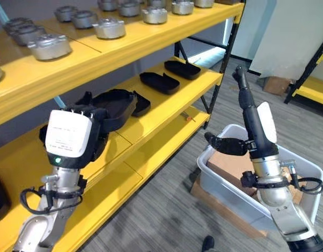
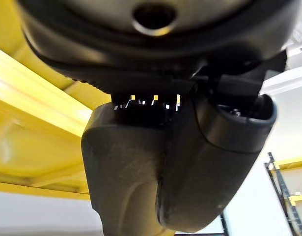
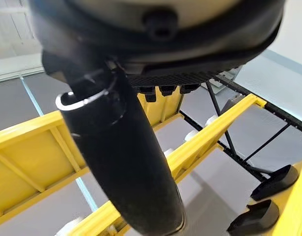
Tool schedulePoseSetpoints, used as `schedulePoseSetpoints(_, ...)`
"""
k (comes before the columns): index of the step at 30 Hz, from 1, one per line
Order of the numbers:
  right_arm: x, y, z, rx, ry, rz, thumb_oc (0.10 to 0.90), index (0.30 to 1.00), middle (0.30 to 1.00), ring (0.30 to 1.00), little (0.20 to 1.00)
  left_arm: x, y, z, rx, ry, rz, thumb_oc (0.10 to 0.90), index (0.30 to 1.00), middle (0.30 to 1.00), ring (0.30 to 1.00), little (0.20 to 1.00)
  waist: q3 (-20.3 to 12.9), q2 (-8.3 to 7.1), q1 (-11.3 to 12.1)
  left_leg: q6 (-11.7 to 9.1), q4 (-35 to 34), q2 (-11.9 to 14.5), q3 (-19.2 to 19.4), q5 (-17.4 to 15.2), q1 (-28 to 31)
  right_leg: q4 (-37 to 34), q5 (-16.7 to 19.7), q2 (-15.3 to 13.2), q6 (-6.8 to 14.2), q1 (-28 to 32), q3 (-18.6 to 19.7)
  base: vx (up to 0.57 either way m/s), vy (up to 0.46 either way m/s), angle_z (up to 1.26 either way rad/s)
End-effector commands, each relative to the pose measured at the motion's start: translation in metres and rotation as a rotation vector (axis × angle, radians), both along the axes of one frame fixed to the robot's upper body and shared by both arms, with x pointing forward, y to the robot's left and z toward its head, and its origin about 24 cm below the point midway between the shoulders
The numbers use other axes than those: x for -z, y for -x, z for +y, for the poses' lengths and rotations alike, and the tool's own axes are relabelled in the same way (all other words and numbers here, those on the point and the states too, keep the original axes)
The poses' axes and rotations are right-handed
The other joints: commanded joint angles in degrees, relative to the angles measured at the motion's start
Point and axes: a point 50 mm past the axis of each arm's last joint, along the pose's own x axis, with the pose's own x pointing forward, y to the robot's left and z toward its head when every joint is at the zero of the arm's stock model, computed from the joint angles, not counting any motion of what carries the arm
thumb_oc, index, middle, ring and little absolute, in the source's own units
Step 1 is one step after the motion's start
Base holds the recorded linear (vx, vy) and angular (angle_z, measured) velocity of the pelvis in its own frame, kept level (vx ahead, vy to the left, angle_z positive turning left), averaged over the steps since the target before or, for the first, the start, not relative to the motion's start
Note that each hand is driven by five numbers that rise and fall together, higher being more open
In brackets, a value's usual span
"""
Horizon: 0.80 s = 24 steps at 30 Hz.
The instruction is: Move parts from the plastic box to the shelf.
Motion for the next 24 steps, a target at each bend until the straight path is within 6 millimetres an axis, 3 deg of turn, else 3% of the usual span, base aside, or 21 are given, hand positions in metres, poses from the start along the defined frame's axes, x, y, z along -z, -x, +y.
schedulePoseSetpoints(1, -0.031, 0.003, 0.004, -0.024, 0.008, -0.192, 0.900, 1.000, 1.000, 1.000, 1.000, -0.059, 0.004, 0.001, -0.009, -0.005, -0.373, 0.400, 0.300, 0.300, 0.300, 0.300, -3.05, 1.52, 0.10, 3.70, -4.40, -3.31, -5.06, 0.31, 0.02, 4.73, -0.85, -1.95, 4.49, 1.25, 4.74, 0.02, 0.090, 0.31)
schedulePoseSetpoints(2, -0.030, 0.003, 0.003, -0.014, 0.017, -0.186, 0.900, 1.000, 1.000, 1.000, 1.000, -0.058, 0.002, 0.000, -0.004, -0.002, -0.369, 0.400, 0.300, 0.300, 0.300, 0.300, -2.82, 1.54, -1.16, 3.93, -4.35, -3.45, -6.78, 0.37, -0.15, 4.92, -1.30, 0.08, 3.92, 0.90, 10.35, -0.01, 0.120, 0.86)
schedulePoseSetpoints(3, -0.029, 0.004, 0.002, -0.016, 0.034, -0.185, 0.900, 1.000, 1.000, 1.000, 1.000, -0.056, -0.003, -0.002, 0.009, 0.010, -0.354, 0.400, 0.300, 0.300, 0.300, 0.300, -2.32, 1.83, -2.11, 4.19, -3.85, -3.76, -8.26, 1.28, -1.07, 5.93, -2.82, 3.97, 2.38, -0.99, 16.78, -0.04, 0.138, 1.23)
schedulePoseSetpoints(4, -0.029, 0.005, 0.002, -0.018, 0.036, -0.181, 0.900, 1.000, 1.000, 1.000, 1.000, -0.054, -0.004, -0.003, 0.015, 0.015, -0.346, 0.400, 0.300, 0.300, 0.300, 0.300, -2.04, 1.99, -2.82, 4.44, -3.59, -3.99, -9.17, 1.95, -1.48, 6.62, -4.59, 6.88, 1.46, -1.53, 19.77, -0.05, 0.140, 1.34)
schedulePoseSetpoints(5, -0.028, 0.006, 0.001, -0.022, 0.044, -0.174, 0.900, 1.000, 1.000, 1.000, 1.000, -0.054, -0.005, -0.005, 0.025, 0.017, -0.336, 0.400, 0.300, 0.300, 0.300, 0.300, -2.04, 2.14, -3.41, 4.58, -3.56, -4.09, -10.42, 2.33, -1.71, 7.64, -7.20, 9.87, 0.62, -1.93, 21.97, -0.02, 0.066, 0.69)
schedulePoseSetpoints(6, -0.028, 0.006, 0.000, -0.022, 0.044, -0.174, 0.900, 1.000, 1.000, 1.000, 1.000, -0.054, -0.005, -0.005, 0.026, 0.017, -0.337, 0.400, 0.300, 0.300, 0.300, 0.300, -2.16, 2.15, -3.42, 4.51, -3.59, -4.08, -10.46, 2.52, -1.97, 7.86, -7.15, 9.88, 0.54, -2.29, 21.94, 0.03, 0.045, 0.57)
schedulePoseSetpoints(7, -0.026, 0.008, -0.001, -0.027, 0.047, -0.166, 0.900, 1.000, 1.000, 1.000, 1.000, -0.052, -0.007, -0.006, 0.036, 0.024, -0.319, 0.400, 0.300, 0.300, 0.300, 0.300, -2.30, 1.84, -3.55, 4.81, -3.06, -4.65, -11.88, 2.93, -2.37, 8.88, -10.07, 13.60, -0.82, -1.80, 22.34, 0.02, 0.012, 0.69)
schedulePoseSetpoints(8, -0.026, 0.008, -0.001, -0.027, 0.047, -0.165, 0.900, 1.000, 1.000, 1.000, 1.000, -0.052, -0.007, -0.007, 0.037, 0.024, -0.319, 0.400, 0.300, 0.300, 0.300, 0.300, -2.30, 1.84, -3.69, 4.75, -3.00, -4.66, -12.08, 2.88, -2.40, 9.14, -10.28, 13.57, -0.90, -1.85, 22.14, 0.05, 0.012, 0.75)
schedulePoseSetpoints(9, -0.026, 0.010, -0.003, -0.027, 0.047, -0.162, 0.900, 1.000, 1.000, 1.000, 1.000, -0.051, -0.008, -0.006, 0.036, 0.031, -0.307, 0.400, 0.300, 0.300, 0.300, 0.300, -2.55, 1.49, -3.96, 4.80, -3.06, -5.15, -13.08, 3.13, -2.48, 9.22, -11.40, 15.56, -1.65, -1.28, 22.60, 0.01, -0.020, 0.72)
schedulePoseSetpoints(10, -0.025, 0.011, -0.004, -0.032, 0.048, -0.160, 0.900, 1.000, 1.000, 1.000, 1.000, -0.049, -0.009, -0.006, 0.031, 0.033, -0.294, 0.400, 0.300, 0.300, 0.300, 0.300, -3.02, 0.87, -4.64, 4.63, -3.01, -6.27, -15.16, 3.79, -3.11, 7.90, -12.67, 19.69, -2.77, -0.65, 25.85, 0.01, -0.010, 0.76)
schedulePoseSetpoints(11, -0.025, 0.011, -0.004, -0.037, 0.049, -0.167, 0.900, 1.000, 1.000, 1.000, 1.000, -0.048, -0.010, -0.004, 0.015, 0.038, -0.289, 0.400, 0.300, 0.300, 0.300, 0.300, -3.00, 0.61, -4.57, 4.21, -2.60, -6.96, -16.04, 4.12, -3.61, 6.95, -12.24, 20.62, -3.30, -0.69, 27.02, -0.01, -0.009, 0.89)
schedulePoseSetpoints(19, -0.025, 0.012, -0.010, -0.020, 0.021, -0.154, 0.900, 1.000, 1.000, 1.000, 1.000, -0.037, -0.002, -0.003, 0.002, 0.085, -0.257, 0.400, 0.300, 0.300, 0.300, 0.300, -4.77, 0.75, -3.37, 2.93, -3.81, -6.30, -16.23, 4.75, -3.60, -2.91, -8.76, 19.67, -2.96, 3.80, 24.74, 0.02, -0.074, 0.17)
schedulePoseSetpoints(24, -0.030, 0.013, -0.010, -0.036, 0.020, -0.174, 0.900, 1.000, 1.000, 1.000, 1.000, -0.034, 0.000, -0.002, 0.004, 0.113, -0.252, 0.400, 0.300, 0.300, 0.300, 0.300, -2.12, 0.84, -2.77, 1.59, 4.09, -7.48, -15.62, 3.17, -7.00, -2.69, -8.78, 18.39, -3.49, 4.15, 21.57, -0.03, -0.042, 0.25)
